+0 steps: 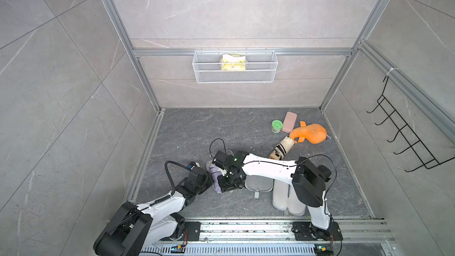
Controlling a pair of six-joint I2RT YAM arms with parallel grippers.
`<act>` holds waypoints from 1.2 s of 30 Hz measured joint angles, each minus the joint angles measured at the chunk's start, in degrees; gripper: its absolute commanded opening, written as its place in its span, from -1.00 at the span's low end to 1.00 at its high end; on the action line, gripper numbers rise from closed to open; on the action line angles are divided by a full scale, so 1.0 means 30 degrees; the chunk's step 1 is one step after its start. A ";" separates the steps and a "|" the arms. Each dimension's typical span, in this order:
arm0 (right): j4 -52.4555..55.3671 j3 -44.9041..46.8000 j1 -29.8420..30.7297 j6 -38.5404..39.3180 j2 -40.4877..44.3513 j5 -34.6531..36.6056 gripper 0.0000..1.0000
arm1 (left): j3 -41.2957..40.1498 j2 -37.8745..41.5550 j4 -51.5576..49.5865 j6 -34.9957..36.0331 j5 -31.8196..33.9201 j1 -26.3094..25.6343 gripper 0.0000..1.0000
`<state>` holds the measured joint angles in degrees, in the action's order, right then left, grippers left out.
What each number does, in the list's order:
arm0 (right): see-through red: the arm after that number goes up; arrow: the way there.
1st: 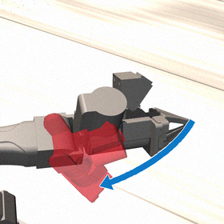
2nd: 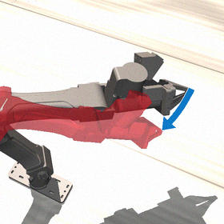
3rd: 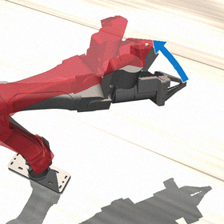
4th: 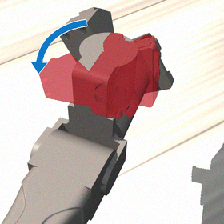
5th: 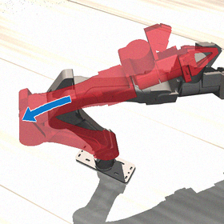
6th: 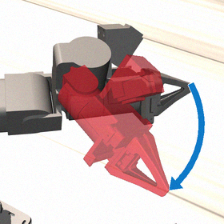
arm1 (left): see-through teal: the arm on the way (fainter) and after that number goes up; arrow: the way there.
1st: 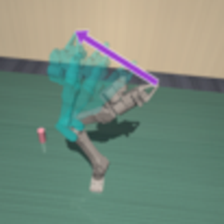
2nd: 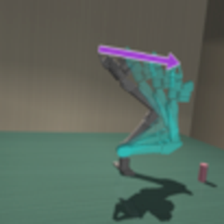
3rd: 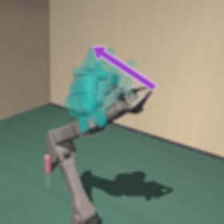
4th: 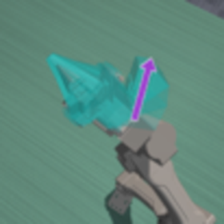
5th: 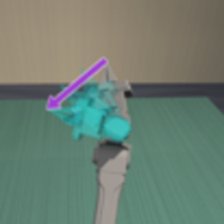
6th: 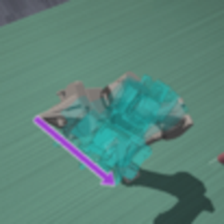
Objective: Put umbrellas into zippered umbrella sleeves
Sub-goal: Place the umbrella in the umbrella sleeve, then close the umbrella sleeve at the center of the board.
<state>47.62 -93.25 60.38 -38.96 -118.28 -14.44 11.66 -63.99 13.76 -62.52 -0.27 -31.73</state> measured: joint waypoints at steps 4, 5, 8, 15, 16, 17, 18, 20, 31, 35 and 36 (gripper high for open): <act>0.0466 -0.1202 -0.0474 0.0284 -0.1005 0.0051 -0.36 | 0.0007 0.0058 0.0182 0.0051 0.0656 -0.0131 -1.00; 0.0503 -0.1209 -0.0474 0.0357 -0.1137 0.0066 -0.36 | 0.0007 0.0102 0.0138 0.0066 0.0707 -0.0131 -1.00; 0.0583 -0.1144 -0.0393 0.0554 -0.1464 0.0073 -0.33 | 0.0015 0.0546 -0.0372 0.0321 0.0729 -0.0175 -1.00; 0.0911 -0.1501 -0.0911 0.1741 -0.0903 -0.0685 -0.04 | 0.0772 0.3402 -0.3774 0.1362 0.0393 -0.0095 -0.36; 0.0962 -0.1807 -0.1180 0.1916 -0.0699 -0.0809 -0.01 | 0.0947 0.3883 -0.4226 0.1370 0.0153 0.0066 -0.35; 0.0954 -0.2098 -0.1508 0.2076 -0.0401 -0.0903 0.02 | 0.1107 0.4277 -0.4590 0.1450 -0.0066 0.0226 -0.33; 0.0903 -0.2295 -0.1887 0.2229 0.0007 -0.0984 0.05 | 0.1260 0.4714 -0.4998 0.1464 -0.0299 0.0488 -0.30; 0.0743 -0.2375 -0.2761 0.2463 0.1035 -0.1115 0.08 | 0.1377 0.5260 -0.5625 0.1501 -0.0612 0.1188 -0.28; -0.0554 0.0146 -0.6288 0.2419 0.3213 -0.1049 0.70 | 0.1778 0.4619 -0.6149 0.1923 -0.3738 0.3927 0.24; -0.1428 0.1989 -0.5945 0.1843 0.3213 -0.1370 0.73 | 0.2040 0.2310 -0.4109 0.1989 -0.4794 0.3956 0.13; -0.1617 0.2193 -0.5836 0.1698 0.3126 -0.1581 0.72 | 0.2040 0.1610 -0.3439 0.1960 -0.5027 0.3956 0.09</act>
<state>42.76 -86.67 42.87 -33.87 -108.90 -19.18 17.78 -59.16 3.44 -56.64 -15.35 -19.86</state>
